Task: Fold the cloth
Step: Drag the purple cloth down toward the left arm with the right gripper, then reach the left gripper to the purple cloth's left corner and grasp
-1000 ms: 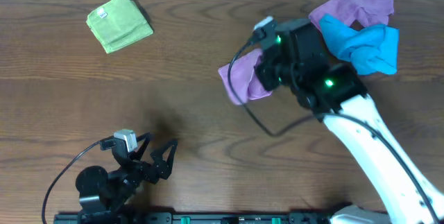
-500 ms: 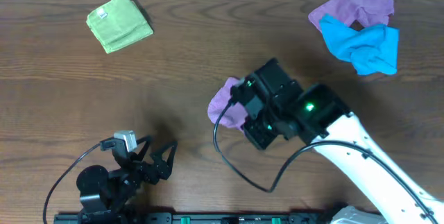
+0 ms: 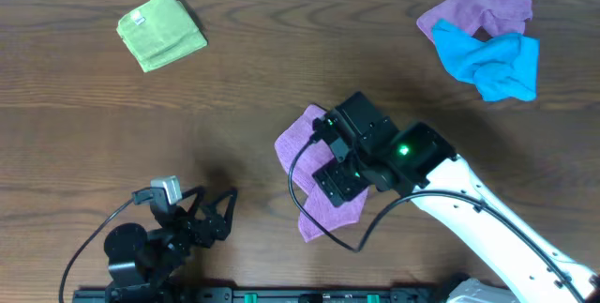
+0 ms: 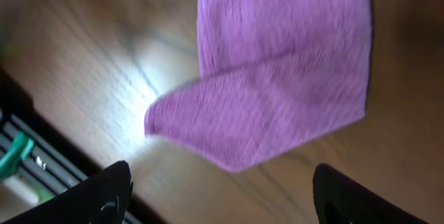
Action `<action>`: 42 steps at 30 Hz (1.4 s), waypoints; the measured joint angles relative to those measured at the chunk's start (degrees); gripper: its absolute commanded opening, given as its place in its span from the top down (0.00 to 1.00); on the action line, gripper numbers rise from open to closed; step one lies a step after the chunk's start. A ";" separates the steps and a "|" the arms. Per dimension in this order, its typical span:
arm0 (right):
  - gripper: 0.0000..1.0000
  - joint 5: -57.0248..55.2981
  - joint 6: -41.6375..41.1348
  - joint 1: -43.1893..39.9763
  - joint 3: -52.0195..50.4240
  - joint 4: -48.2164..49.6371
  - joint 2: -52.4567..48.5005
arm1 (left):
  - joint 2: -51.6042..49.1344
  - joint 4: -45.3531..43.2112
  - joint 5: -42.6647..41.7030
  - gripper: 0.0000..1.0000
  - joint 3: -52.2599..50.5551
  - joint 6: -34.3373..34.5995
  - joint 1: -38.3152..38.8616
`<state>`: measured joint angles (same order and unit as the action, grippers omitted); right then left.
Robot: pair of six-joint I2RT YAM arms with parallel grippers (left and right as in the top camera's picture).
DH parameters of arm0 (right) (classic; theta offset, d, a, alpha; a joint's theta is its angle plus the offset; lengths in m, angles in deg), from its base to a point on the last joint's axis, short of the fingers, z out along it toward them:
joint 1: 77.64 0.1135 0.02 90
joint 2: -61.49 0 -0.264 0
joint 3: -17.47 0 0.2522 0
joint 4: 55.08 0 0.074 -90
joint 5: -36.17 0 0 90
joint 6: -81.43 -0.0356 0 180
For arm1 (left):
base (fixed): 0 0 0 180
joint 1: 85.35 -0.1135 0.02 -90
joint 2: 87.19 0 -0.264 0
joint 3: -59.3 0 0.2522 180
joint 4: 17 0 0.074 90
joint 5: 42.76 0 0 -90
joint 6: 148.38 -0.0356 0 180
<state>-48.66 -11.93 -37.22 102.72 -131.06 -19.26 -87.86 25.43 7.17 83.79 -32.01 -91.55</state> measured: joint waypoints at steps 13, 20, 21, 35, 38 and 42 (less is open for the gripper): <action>0.14 -0.31 -2.58 0.00 0.00 7.21 0.00 | -30.86 -3.30 0.00 0.04 9.86 5.20 1.33; 0.13 -0.28 -4.13 0.00 -0.02 7.23 0.00 | -59.80 -2.95 -0.55 0.05 24.41 5.35 7.48; 0.14 -0.31 -4.37 0.00 -0.02 7.06 0.00 | -63.95 -3.21 -1.07 0.05 26.47 5.35 8.57; 0.12 -0.46 -5.22 0.00 -0.02 7.43 0.00 | -85.94 -20.46 -3.54 0.04 29.70 9.09 12.02; 0.12 -0.48 -5.22 0.00 -0.02 7.50 0.00 | -88.70 -24.44 -3.67 0.04 29.73 11.17 13.66; 0.12 -0.50 -5.22 0.00 -0.02 7.54 0.00 | -90.92 -27.78 -3.76 0.05 29.73 13.38 15.50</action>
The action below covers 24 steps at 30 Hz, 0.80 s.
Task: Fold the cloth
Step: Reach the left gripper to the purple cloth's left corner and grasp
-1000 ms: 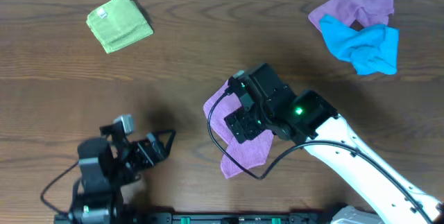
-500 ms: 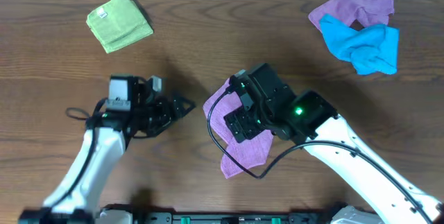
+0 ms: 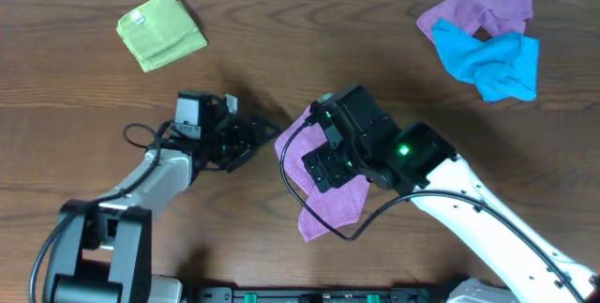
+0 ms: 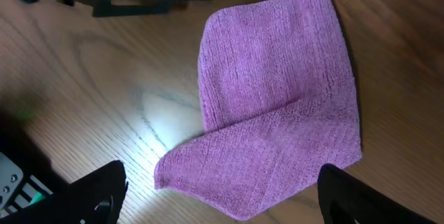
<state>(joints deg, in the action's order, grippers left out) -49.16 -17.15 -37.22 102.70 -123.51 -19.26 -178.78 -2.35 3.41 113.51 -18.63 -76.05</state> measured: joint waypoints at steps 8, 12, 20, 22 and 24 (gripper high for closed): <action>0.12 0.00 0.00 0.00 0.00 0.07 0.00 | -3.91 -3.58 0.07 0.04 0.02 3.02 2.56; 0.12 0.00 -0.02 0.00 0.00 0.07 0.00 | -5.60 -5.29 0.52 0.03 0.04 4.20 3.50; 0.11 0.00 -0.13 0.00 0.00 0.09 0.00 | -7.85 -10.34 0.87 0.14 0.55 7.82 6.25; 0.11 0.00 -0.20 0.00 0.00 0.09 0.00 | -8.41 -10.67 1.01 0.21 0.61 8.57 6.67; 0.11 0.00 -0.22 0.00 0.00 0.07 0.00 | -8.92 -11.10 1.77 0.25 0.63 9.29 7.08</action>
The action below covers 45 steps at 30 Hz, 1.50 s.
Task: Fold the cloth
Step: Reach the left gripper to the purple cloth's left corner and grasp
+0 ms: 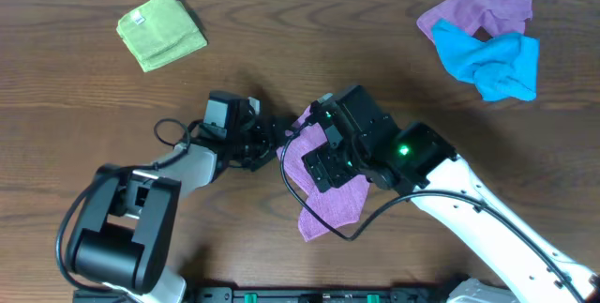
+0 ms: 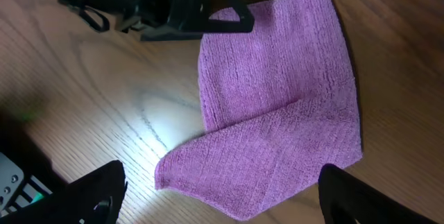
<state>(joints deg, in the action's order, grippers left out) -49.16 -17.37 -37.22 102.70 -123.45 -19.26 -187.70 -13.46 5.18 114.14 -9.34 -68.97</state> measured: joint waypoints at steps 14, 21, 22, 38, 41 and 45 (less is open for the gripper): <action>0.11 0.00 0.00 0.00 0.00 -0.42 0.00 | -3.06 -3.32 1.29 0.94 -0.02 0.33 2.38; 0.11 -0.61 0.07 0.00 0.00 -1.64 0.00 | -2.60 -4.76 -4.00 0.94 0.00 -1.86 0.02; 0.11 -0.68 0.09 0.00 0.00 -1.92 0.00 | -2.19 -4.57 -4.55 0.94 0.00 -2.36 -0.66; 0.10 1.31 1.20 0.00 0.00 -10.25 0.00 | 16.74 17.29 -6.91 0.94 0.76 -11.17 -12.33; 0.09 3.30 1.46 0.00 -0.02 -12.74 0.00 | 17.31 21.73 -6.14 0.94 0.79 -13.66 -13.29; 0.10 6.29 1.62 0.00 -0.09 -16.17 0.00 | 17.31 25.57 -5.16 0.94 0.79 -15.96 -13.31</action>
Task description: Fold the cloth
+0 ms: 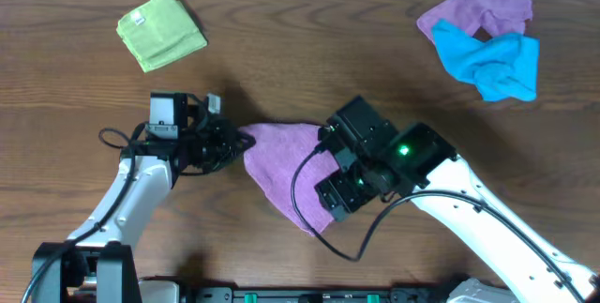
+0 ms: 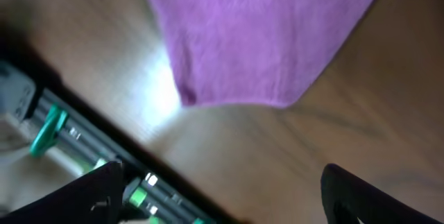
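Note:
A purple cloth (image 1: 281,167) lies on the wooden table as a flat, roughly triangular shape, its left corner pointing left. My left gripper (image 1: 234,142) sits at that corner, its jaws closed on the cloth's edge. My right gripper (image 1: 336,198) hovers open over the cloth's front right part. In the right wrist view the purple cloth (image 2: 263,37) fills the top. Both dark fingertips (image 2: 104,189) stand far apart with only bare wood between them.
A folded green cloth (image 1: 160,29) lies at the back left. A crumpled purple cloth (image 1: 473,10) and a blue cloth (image 1: 497,64) are heaped at the back right. The black front rail (image 2: 83,154) with green parts runs along the table's near edge.
My left gripper has moved left from the cloth's upper left corner, and that corner has come with it. The cloth now lies further left. My right gripper has shifted toward the table's front edge.
At first my left arm rested at the front left while my open right gripper hovered over the partly folded purple cloth. The left gripper was then close to the cloth, then at its upper left corner. Now it holds that corner, drawn out to the left.

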Action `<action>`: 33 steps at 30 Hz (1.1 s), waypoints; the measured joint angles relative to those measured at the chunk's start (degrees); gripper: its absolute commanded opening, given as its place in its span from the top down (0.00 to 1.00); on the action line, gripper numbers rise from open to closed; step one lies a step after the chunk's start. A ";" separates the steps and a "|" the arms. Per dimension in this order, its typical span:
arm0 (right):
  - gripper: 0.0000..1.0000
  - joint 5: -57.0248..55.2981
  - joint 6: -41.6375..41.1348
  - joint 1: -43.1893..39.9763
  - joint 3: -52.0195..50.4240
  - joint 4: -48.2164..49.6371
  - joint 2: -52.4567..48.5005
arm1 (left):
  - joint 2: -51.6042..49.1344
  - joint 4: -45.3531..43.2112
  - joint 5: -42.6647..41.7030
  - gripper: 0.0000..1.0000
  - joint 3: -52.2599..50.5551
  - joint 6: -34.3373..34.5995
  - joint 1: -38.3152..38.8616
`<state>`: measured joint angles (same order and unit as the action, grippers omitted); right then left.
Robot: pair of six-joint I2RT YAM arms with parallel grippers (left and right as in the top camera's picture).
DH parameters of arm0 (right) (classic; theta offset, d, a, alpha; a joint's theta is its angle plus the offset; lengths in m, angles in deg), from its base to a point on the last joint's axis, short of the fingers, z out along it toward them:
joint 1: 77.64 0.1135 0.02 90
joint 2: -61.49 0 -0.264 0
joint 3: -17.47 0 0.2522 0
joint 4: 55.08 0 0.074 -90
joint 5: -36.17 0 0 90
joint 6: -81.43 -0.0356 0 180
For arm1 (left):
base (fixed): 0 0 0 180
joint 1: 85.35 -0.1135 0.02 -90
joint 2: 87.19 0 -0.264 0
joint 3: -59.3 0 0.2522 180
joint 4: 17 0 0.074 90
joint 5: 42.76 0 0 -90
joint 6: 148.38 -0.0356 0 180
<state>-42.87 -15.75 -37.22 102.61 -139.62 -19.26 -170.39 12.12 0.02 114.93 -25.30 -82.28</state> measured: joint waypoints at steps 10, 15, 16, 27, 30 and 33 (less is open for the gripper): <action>0.20 9.81 -1.53 0.00 -17.86 10.86 1.03 | 0.02 3.76 1.75 0.94 0.00 -3.30 -2.58; 0.15 12.39 -7.34 0.00 -28.46 23.58 9.38 | 0.02 5.03 2.29 0.94 0.00 -3.41 -3.45; 0.15 12.63 -8.98 0.00 -30.56 27.12 11.17 | 0.07 5.20 2.32 0.94 0.00 -3.41 -3.45; 0.12 13.03 -26.03 0.00 -46.75 47.69 14.49 | 0.04 5.49 1.99 0.94 0.00 -3.30 -3.45; 0.11 12.17 -28.37 0.00 -48.24 50.75 14.49 | 0.04 5.51 1.70 0.94 0.00 -3.28 -3.45; 0.11 11.28 -31.04 0.00 -50.60 54.40 14.49 | 0.07 5.51 1.18 0.94 0.00 -3.15 -3.45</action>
<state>-31.59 -46.79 -37.22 52.01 -85.22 -4.77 -170.32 17.62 1.20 114.93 -28.45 -85.74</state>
